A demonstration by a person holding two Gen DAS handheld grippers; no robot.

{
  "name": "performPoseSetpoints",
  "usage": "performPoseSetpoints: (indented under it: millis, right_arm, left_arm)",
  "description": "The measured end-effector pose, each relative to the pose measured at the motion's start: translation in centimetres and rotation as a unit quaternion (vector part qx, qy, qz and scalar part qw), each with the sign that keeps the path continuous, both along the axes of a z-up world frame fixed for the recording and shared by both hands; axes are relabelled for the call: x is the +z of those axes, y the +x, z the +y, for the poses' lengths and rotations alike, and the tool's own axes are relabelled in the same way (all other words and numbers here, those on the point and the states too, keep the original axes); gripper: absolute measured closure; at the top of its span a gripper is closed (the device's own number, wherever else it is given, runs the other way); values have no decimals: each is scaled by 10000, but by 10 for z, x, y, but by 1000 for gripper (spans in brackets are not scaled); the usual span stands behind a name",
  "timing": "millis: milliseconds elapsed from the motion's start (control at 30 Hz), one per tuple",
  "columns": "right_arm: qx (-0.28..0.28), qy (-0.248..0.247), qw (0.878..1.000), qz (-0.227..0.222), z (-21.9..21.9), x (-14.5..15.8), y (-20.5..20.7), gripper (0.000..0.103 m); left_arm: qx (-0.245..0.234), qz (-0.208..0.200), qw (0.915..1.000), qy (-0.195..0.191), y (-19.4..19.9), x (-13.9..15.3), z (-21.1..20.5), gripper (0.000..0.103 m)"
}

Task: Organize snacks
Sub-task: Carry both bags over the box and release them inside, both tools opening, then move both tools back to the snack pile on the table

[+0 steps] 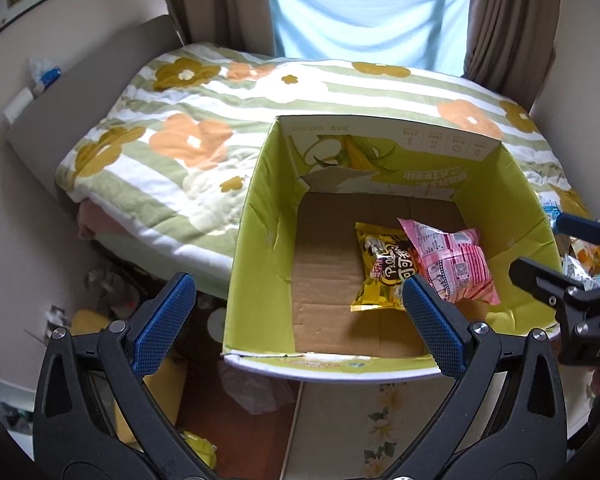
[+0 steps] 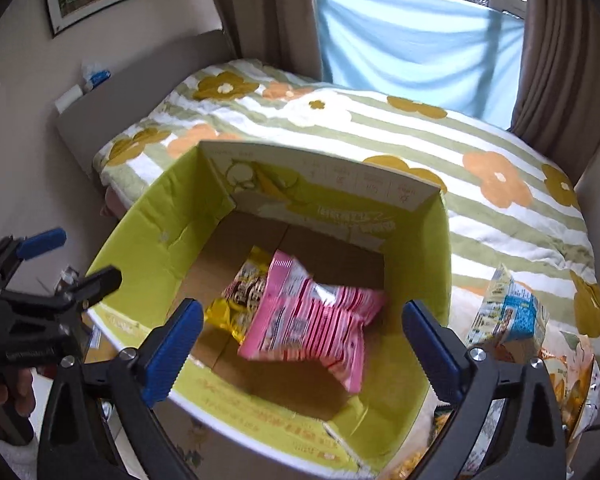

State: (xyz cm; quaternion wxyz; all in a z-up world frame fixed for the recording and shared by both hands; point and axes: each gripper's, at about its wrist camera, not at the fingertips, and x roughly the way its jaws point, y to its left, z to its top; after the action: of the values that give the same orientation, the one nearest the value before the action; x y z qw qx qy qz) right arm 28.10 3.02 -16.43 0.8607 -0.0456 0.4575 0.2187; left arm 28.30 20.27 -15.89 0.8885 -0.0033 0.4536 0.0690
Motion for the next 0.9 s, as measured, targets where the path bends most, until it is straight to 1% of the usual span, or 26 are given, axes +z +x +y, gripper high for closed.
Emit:
performPoseSetpoints:
  millis: [100, 233, 400, 633, 900]
  right_arm:
    - [-19, 30, 10000, 1, -4, 5, -5, 4]
    - [-100, 30, 9999, -32, -12, 15, -13, 4]
    - [-279, -6, 9993, -260, -21, 31, -27, 4]
    - [-700, 38, 9967, -400, -45, 45, -46, 4]
    - [-1337, -68, 9893, -576, -95, 59, -69, 4]
  left_arm:
    - [12, -38, 10000, -48, -5, 5, 0, 0]
    - [-67, -198, 9998, -46, -12, 19, -6, 0]
    - [-294, -348, 9990, -35, -19, 33, -17, 0]
    - [-857, -445, 9952, -141, -23, 42, -44, 0]
    - [-1547, -492, 9862, -332, -25, 48, -95, 0]
